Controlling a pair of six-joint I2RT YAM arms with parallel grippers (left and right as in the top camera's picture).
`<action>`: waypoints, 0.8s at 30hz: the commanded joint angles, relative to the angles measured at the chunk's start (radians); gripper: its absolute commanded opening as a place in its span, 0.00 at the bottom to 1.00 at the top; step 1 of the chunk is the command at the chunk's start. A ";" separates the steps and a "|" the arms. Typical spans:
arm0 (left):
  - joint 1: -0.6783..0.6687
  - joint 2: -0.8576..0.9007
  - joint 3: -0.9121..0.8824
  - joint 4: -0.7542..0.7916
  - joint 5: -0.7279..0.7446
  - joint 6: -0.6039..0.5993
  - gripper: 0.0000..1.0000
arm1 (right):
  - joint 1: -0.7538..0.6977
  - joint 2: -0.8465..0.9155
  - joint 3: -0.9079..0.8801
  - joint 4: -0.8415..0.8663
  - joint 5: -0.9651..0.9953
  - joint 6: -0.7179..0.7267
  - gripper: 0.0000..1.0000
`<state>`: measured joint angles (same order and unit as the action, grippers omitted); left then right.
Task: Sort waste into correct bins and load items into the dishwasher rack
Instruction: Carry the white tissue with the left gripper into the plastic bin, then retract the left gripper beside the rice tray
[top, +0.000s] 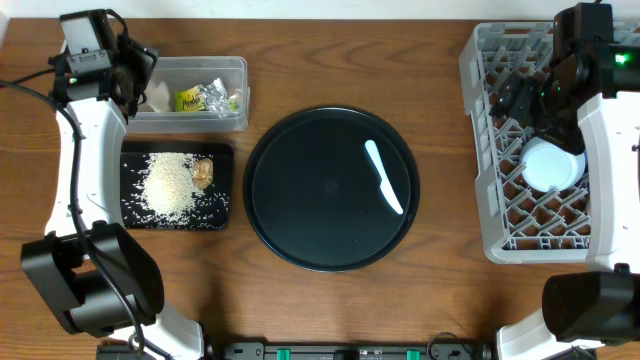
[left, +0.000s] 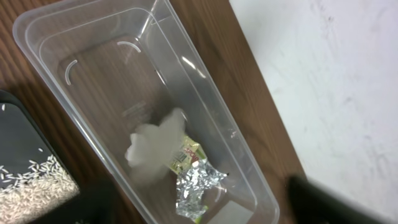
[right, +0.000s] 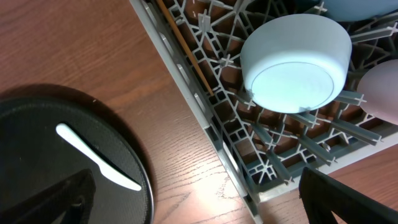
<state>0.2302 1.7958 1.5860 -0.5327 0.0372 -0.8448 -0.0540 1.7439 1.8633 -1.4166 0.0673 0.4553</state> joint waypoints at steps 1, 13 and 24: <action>0.002 0.016 -0.008 -0.008 -0.023 0.061 0.98 | 0.007 0.003 0.002 0.000 0.004 -0.011 0.99; 0.002 -0.087 -0.008 -0.172 0.164 0.066 0.98 | 0.007 0.003 0.002 0.000 0.004 -0.011 0.99; 0.002 -0.391 -0.008 -0.510 0.266 0.185 0.98 | 0.007 0.003 0.002 0.000 0.004 -0.011 0.99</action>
<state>0.2287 1.4544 1.5772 -0.9901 0.3271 -0.7452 -0.0540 1.7439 1.8633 -1.4170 0.0677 0.4553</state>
